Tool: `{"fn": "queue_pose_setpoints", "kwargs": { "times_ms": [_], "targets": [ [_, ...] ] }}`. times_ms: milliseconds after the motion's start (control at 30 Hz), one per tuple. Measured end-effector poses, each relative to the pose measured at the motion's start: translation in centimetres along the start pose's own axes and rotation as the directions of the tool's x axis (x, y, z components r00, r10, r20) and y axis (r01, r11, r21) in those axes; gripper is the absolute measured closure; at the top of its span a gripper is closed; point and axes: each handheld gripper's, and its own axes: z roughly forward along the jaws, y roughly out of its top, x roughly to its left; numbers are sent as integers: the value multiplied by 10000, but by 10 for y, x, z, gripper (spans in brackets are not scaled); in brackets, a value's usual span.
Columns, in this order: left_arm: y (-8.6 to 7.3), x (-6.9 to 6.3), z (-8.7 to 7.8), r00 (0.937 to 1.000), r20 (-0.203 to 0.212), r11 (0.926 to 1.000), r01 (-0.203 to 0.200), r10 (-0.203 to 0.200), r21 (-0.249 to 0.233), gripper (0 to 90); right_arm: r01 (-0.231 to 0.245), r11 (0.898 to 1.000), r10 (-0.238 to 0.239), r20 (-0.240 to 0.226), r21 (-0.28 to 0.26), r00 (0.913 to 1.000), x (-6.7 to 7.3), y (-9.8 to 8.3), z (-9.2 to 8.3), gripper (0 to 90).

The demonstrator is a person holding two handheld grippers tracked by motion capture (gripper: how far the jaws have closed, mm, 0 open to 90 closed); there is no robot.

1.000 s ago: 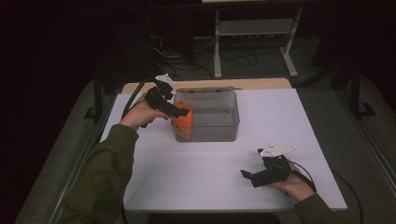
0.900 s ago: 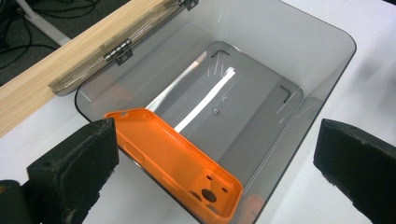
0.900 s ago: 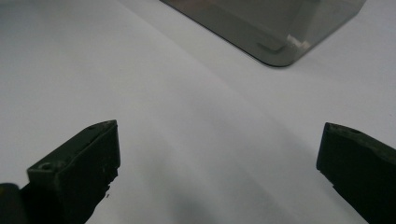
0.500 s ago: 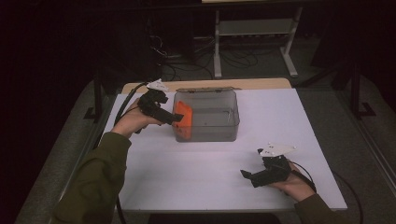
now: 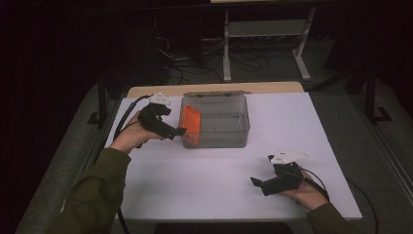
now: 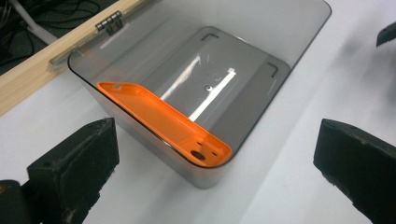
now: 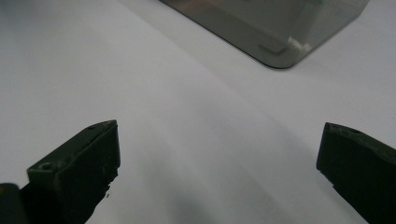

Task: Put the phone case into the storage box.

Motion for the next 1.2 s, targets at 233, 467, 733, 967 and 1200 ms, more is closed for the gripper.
{"fn": "queue_pose_setpoints", "kwargs": {
  "times_ms": [233,467,733,967,1200],
  "targets": [
    [-9,-6,-2,10000,50,9999,-80,81,-124,0,45,10000,-44,-12,31,10000,1,0,1,0],
    [-21,-15,-3,9997,55,9995,-217,218,-248,0,59,10000,-59,0,0,10000,1,0,0,0],
    [-39,-21,-5,9999,-4,9988,-114,114,-474,0,61,10000,-61,8,-33,10000,0,0,0,0],
    [-55,-25,-6,9999,-69,9976,-77,72,-690,0,72,10000,-72,25,-24,10000,1,0,0,0],
    [-77,-29,-4,9997,-181,9965,167,-182,-821,0,81,10000,-81,26,-26,10000,0,0,0,0]
  ]
}}
